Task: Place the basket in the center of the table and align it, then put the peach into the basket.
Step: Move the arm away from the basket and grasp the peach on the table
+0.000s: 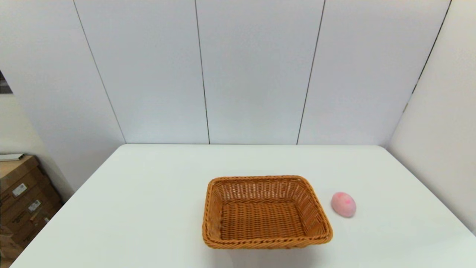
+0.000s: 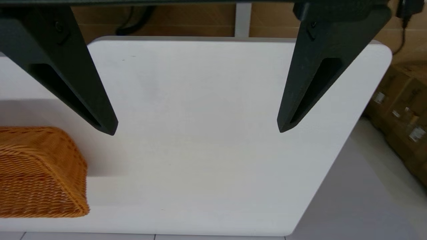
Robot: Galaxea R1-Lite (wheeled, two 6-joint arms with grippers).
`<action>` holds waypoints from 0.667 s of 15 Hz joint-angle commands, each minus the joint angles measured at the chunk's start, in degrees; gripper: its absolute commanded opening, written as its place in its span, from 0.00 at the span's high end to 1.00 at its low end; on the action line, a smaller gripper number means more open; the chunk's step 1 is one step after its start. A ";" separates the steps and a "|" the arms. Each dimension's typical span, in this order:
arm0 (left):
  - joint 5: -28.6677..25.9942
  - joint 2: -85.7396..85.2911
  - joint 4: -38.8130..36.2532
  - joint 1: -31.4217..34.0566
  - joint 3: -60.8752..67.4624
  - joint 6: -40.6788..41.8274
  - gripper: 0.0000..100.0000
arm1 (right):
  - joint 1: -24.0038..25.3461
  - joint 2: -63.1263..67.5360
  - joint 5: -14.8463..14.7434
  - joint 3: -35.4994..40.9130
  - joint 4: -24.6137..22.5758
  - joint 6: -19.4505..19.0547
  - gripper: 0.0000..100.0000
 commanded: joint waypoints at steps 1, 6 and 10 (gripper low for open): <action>1.38 -4.60 -0.20 0.14 2.10 0.17 0.00 | -0.07 24.43 -0.36 -21.54 0.03 5.63 0.00; 1.55 -4.60 -0.29 0.14 2.10 -0.36 0.00 | 0.90 65.30 -0.62 -43.51 1.52 5.81 0.00; 1.38 -4.60 -0.29 0.14 2.10 -0.18 0.00 | 6.52 89.03 -3.08 -49.75 -0.15 7.74 0.00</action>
